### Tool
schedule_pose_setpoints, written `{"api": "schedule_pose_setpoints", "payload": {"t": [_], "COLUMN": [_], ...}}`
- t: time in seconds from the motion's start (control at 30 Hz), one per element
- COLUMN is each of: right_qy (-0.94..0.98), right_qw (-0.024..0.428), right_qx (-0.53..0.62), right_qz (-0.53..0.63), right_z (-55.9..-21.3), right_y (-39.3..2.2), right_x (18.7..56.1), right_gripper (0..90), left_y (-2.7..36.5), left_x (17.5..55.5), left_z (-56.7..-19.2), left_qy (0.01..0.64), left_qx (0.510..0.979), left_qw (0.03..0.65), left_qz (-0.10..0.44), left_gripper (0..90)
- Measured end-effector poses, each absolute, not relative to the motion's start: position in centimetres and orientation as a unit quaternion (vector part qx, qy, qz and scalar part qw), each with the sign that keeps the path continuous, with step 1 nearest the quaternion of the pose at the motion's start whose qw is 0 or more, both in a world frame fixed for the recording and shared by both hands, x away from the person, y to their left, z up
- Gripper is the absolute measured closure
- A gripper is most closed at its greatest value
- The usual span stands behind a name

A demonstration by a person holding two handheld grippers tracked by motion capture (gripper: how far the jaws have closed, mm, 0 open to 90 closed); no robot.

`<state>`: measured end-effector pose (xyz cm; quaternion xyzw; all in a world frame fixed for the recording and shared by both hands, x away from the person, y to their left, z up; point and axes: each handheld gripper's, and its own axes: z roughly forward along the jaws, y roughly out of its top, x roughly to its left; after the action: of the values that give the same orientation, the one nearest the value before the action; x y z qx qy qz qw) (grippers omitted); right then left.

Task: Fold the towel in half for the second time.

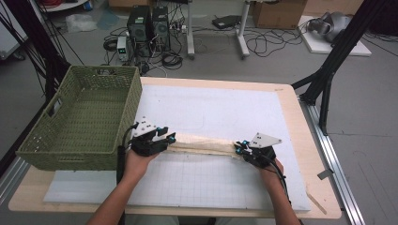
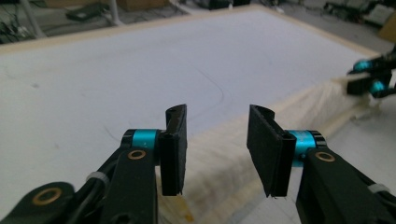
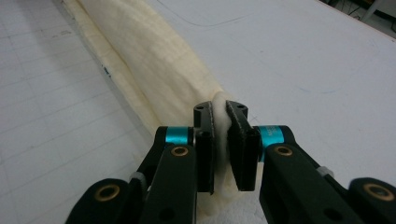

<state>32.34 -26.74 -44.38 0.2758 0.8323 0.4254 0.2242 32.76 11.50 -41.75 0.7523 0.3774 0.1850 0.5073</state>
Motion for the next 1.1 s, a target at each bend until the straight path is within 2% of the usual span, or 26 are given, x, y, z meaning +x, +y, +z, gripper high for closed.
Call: {"api": "schedule_pose_setpoints", "payload": {"t": [0.23,0.4,0.63,0.87,1.1], "right_qy": [0.831,0.810,0.742,0.747,0.786], "right_qw": [0.227,0.227,0.247,0.245,0.221], "right_qx": [0.277,0.311,0.350,0.351,0.364], "right_qz": [0.426,0.442,0.516,0.508,0.448], "right_z": [-44.3,-43.7,-39.9,-38.3,-41.1], "right_y": [-26.9,-27.7,-28.6,-24.7,-22.5], "right_x": [32.0,31.8,31.0,32.2,33.7], "right_gripper": [78.2,58.7,49.5,51.1,57.4], "left_y": [10.4,10.3,10.0,10.0,10.1], "left_x": [33.6,33.8,33.9,33.9,34.0], "left_z": [-43.9,-44.3,-44.5,-44.6,-44.6], "left_qy": [0.398,0.397,0.390,0.385,0.388], "left_qx": [0.784,0.789,0.798,0.802,0.800], "left_qw": [0.442,0.435,0.425,0.423,0.426], "left_qz": [0.174,0.175,0.174,0.172,0.167], "left_gripper": [62.5,62.5,63.0,63.8,63.9]}}
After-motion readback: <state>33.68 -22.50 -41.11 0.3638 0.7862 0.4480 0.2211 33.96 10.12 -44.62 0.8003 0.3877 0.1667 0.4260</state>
